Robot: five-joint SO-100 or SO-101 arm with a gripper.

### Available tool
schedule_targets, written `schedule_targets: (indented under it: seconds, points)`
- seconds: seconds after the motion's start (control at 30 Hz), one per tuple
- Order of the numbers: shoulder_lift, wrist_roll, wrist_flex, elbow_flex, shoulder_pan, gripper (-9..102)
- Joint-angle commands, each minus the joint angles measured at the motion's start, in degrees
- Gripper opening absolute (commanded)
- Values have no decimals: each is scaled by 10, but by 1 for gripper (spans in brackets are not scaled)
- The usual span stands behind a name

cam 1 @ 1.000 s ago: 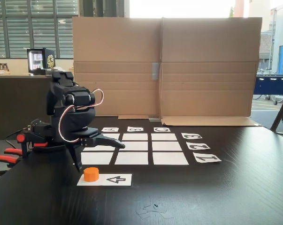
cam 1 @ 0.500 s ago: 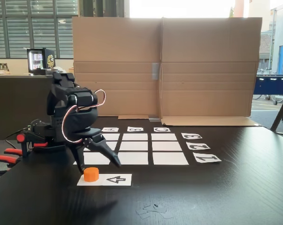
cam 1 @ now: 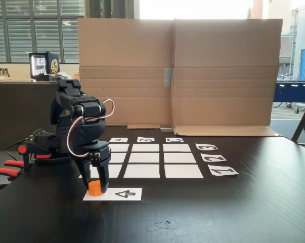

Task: Pick up the round, orange token and place it in the grid on square B2.

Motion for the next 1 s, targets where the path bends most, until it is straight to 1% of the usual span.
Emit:
schedule_targets:
  seconds: [0.0, 0.13, 0.33, 0.57, 0.97]
  points:
    - [44, 2, -4, -13, 1, -1]
    - [118, 2, -4, 22, -1, -1]
    - [265, -2, 2, 83, -45, -1]
    - [411, 4, 3, 145, -149, -1]
    - [571, 11, 4, 178, -345, -1]
